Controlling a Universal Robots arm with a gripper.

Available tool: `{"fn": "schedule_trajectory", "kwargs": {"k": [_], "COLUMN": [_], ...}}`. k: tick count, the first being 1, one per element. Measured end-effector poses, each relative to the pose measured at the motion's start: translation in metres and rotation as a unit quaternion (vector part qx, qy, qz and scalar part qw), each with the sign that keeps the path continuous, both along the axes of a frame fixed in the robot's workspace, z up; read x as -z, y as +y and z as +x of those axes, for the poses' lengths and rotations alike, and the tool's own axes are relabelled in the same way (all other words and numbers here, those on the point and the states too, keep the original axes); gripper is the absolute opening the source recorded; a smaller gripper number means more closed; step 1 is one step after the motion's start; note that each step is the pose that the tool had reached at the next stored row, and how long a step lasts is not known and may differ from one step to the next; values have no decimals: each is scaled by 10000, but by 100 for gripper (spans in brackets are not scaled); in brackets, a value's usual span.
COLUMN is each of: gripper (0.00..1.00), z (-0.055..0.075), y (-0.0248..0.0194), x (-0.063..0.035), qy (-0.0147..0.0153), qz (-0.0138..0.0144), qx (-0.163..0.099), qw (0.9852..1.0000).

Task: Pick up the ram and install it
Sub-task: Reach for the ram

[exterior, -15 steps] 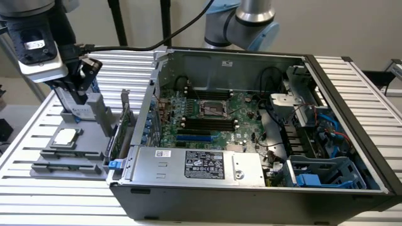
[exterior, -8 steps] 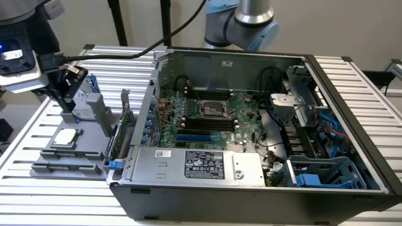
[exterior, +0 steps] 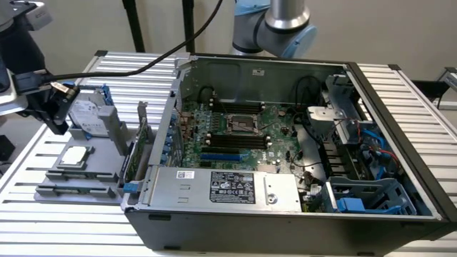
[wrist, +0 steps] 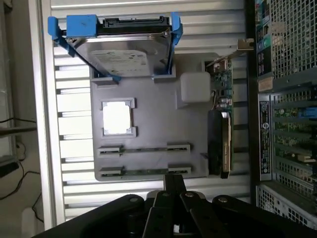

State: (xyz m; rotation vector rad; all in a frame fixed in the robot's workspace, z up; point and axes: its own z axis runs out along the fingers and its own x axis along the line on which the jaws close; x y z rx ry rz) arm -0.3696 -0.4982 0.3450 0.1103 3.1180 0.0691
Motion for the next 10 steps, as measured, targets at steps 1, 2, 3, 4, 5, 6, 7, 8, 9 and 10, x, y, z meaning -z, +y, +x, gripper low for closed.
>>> {"fn": "schedule_trajectory", "kwargs": {"k": [1,2,3,4,5,6,7,8,9,10], "gripper": [11,11,11,11,11,11,11,11,11,11], "z": [-38,-76,-114,-155,-195,-236,-265,-277,-282,-283], "y": [-12,-24,-35,-45,-54,-59,-62,-62,-62,-63], "x": [9,16,24,30,37,43,48,52,53,52], "qy": [0,0,0,0,0,0,0,0,0,1], "qz": [0,0,0,-1,-1,-4,-15,-38,-57,-68], "qx": [0,0,0,0,0,1,0,0,0,0], "qw": [10000,10000,10000,10000,10000,10000,10000,10000,10000,10000]}}
